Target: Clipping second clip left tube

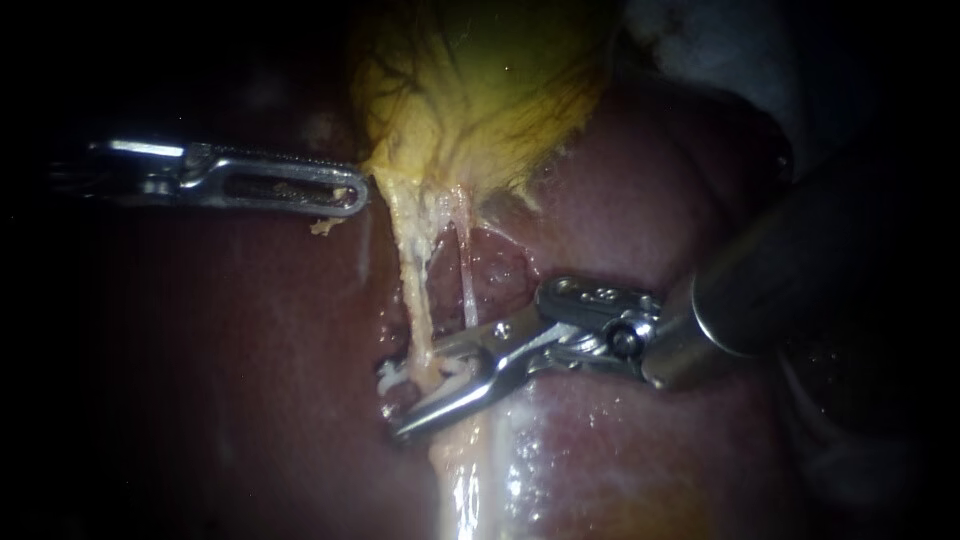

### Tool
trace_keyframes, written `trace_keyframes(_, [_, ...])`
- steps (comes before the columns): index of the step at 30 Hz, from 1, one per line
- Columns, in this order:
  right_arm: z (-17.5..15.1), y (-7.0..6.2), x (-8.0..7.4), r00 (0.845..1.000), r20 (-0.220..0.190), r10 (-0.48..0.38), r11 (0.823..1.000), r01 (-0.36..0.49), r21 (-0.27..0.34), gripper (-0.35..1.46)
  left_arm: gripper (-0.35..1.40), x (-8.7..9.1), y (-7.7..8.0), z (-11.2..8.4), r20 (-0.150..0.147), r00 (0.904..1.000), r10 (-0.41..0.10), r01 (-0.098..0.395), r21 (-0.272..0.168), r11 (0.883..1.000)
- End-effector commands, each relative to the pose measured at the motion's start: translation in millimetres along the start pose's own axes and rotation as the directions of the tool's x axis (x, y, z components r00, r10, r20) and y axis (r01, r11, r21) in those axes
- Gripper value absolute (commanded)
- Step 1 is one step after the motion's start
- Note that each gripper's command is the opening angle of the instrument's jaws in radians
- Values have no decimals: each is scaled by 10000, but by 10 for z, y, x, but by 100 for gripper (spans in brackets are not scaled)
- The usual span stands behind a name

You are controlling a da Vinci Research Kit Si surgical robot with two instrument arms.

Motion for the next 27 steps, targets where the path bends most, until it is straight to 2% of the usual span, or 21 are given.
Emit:
trace_keyframes(1, [1, 0, 1, 10000, 55, -1, 10000, 0, 63, 49, -35, 0, 0, 0, -1, 10000, 0, 0, -1, 10000])
trace_keyframes(6, [2, 3, 2, 9999, 148, -8, 10000, 9, -13, 41, -35, 0, 0, 1, 0, 10000, -1, 1, -2, 10000])
trace_keyframes(9, [0, 6, 3, 9997, 233, -13, 9994, 21, -346, 26, -35, 0, 0, 1, 0, 10000, 0, 0, -2, 10000])
trace_keyframes(12, [-1, 6, 2, 9995, 328, -23, 9970, 48, -766, -1, -35, 0, 0, 1, -1, 10000, 0, 0, -1, 10000])
trace_keyframes(17, [-2, 6, 2, 9992, 397, -25, 9966, 58, -821, -35, -35, 0, 1, 1, -29, 10000, 2, -2, -10, 10000])
trace_keyframes(27, [-2, 10, -2, 9989, 478, 9, 9960, 33, -889, -35, -35, 0, 0, 1, -28, 10000, 1, -1, -11, 10000])
